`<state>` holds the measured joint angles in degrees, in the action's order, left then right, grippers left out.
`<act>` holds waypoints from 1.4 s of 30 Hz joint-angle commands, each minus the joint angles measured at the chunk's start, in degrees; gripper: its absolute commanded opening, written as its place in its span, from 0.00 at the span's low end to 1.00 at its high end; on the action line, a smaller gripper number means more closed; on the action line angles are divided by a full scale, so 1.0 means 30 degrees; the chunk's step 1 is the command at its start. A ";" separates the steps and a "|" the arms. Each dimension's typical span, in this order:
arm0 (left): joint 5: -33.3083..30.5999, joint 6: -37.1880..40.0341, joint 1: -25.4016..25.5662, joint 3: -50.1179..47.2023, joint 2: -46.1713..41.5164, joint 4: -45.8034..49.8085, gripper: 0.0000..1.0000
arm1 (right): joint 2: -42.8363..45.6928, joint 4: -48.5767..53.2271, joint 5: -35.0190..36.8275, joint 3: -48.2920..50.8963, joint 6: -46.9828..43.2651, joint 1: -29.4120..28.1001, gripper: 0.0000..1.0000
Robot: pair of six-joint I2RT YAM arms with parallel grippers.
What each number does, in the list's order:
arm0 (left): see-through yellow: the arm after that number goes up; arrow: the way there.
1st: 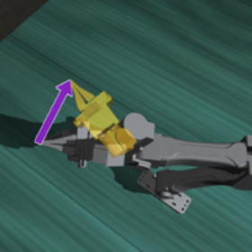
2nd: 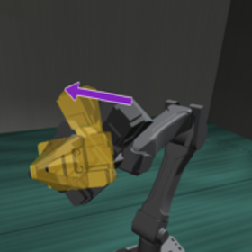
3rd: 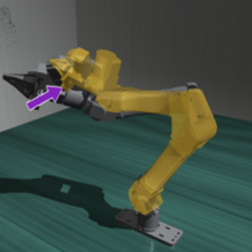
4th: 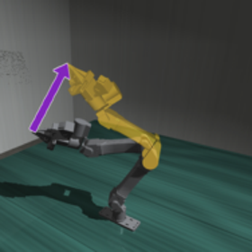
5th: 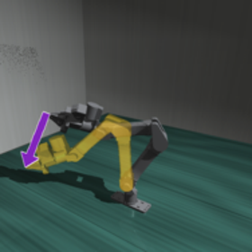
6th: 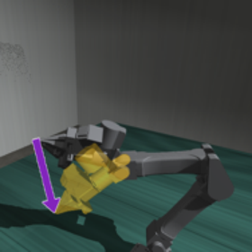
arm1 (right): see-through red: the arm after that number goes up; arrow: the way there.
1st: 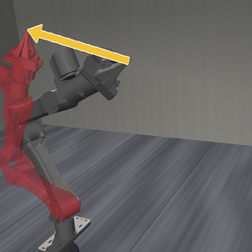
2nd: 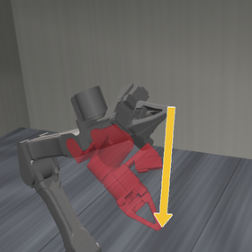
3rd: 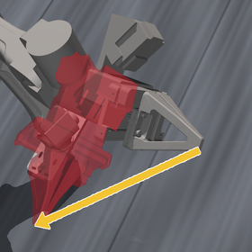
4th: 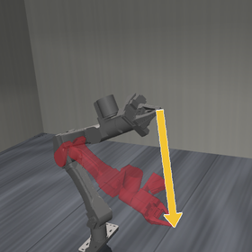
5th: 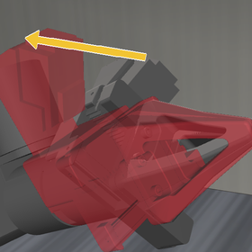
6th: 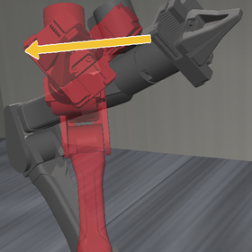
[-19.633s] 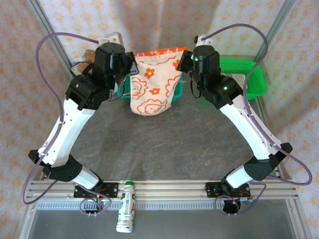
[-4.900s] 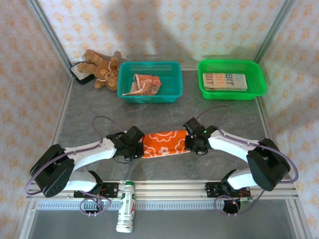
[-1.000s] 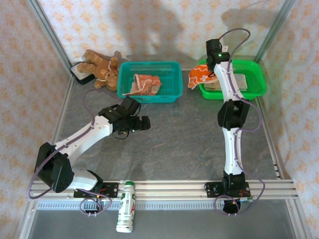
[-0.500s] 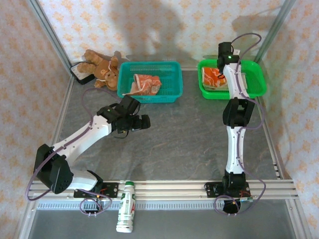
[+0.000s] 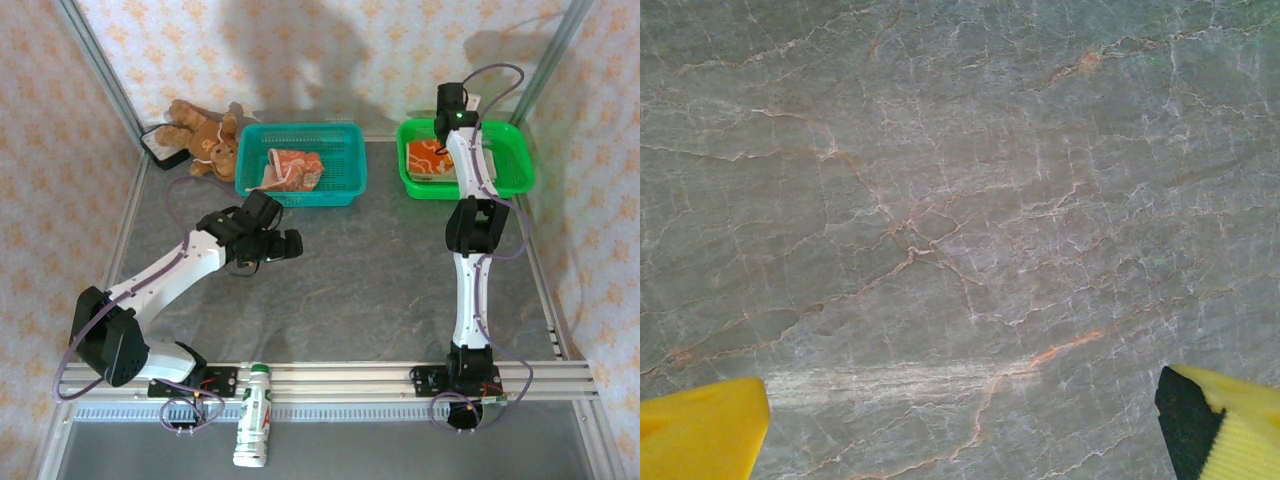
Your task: Fold and stack the towels
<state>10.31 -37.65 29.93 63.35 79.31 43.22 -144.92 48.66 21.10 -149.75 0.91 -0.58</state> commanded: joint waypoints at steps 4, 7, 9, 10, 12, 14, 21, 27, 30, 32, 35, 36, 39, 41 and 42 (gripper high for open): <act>0.0126 -0.0283 -0.0134 0.0649 0.0193 0.0378 1.00 | -0.0431 -0.1734 -0.0610 -0.0736 -0.0697 0.0192 0.00; 0.0092 -0.0253 -0.0127 0.0783 0.0182 0.0668 1.00 | -0.0848 -0.1875 -0.0657 -0.0904 -0.0671 0.0222 0.02; 0.0026 -0.0253 -0.0108 0.0826 0.0120 0.0852 1.00 | -0.1070 -0.1738 -0.0579 -0.1033 -0.0551 0.0223 0.04; -0.0014 -0.0282 -0.0134 0.0832 0.0086 0.0902 1.00 | -0.1149 -0.1692 -0.0534 -0.1048 -0.0512 0.0222 0.06; -0.0086 -0.0306 -0.0134 0.0771 -0.0016 0.0986 1.00 | -0.1197 -0.1523 -0.0317 -0.1165 -0.0388 0.0245 0.28; -0.0187 -0.0369 -0.0129 0.0767 -0.0115 0.1068 1.00 | -0.1070 -0.1485 -0.0129 -0.1205 -0.0327 0.0250 0.62; -0.0473 -0.0255 -0.0134 0.0840 -0.0235 0.1017 1.00 | 0.0431 -0.1048 -0.0219 -0.0484 0.0300 0.0286 0.90; -0.0775 0.0035 -0.0134 0.0636 -0.0636 0.0851 1.00 | 0.2504 -0.0852 -0.0910 0.1483 0.1049 0.0272 0.99; -0.0787 0.0311 -0.0126 0.0730 -0.0776 0.0849 1.00 | 0.3349 -0.0484 -0.1337 0.2268 0.1529 0.0224 0.99; -0.1075 0.0595 -0.0134 0.0945 -0.0838 0.1021 1.00 | 0.3833 -0.0142 -0.1469 0.2719 0.1640 0.0073 0.99; -0.1809 0.1323 -0.0239 0.1766 -0.0767 0.1479 1.00 | 0.4892 0.0350 -0.2059 0.3525 0.2151 -0.0072 0.99; -0.2246 0.1541 -0.0301 0.2121 -0.0692 0.1663 1.00 | 0.5306 0.0564 -0.2642 0.3773 0.2436 -0.0106 0.99; -0.3900 0.2176 -0.0642 0.2964 -0.0462 0.1618 1.00 | 0.6718 0.0994 -0.4498 0.4810 0.2901 -0.0386 0.99; -0.4371 0.2676 -0.1206 0.3429 -0.0176 0.1077 1.00 | 0.7985 0.0511 -0.5774 0.6270 0.2797 -0.0747 0.99; -0.4286 0.3130 -0.1557 0.3731 0.0083 0.0706 1.00 | 0.8707 0.0193 -0.6185 0.7060 0.2720 -0.0995 0.99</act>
<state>2.44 -32.45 27.38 71.83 78.50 46.15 -124.68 48.47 8.25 -131.83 7.73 -1.48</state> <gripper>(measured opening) 0.998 0.993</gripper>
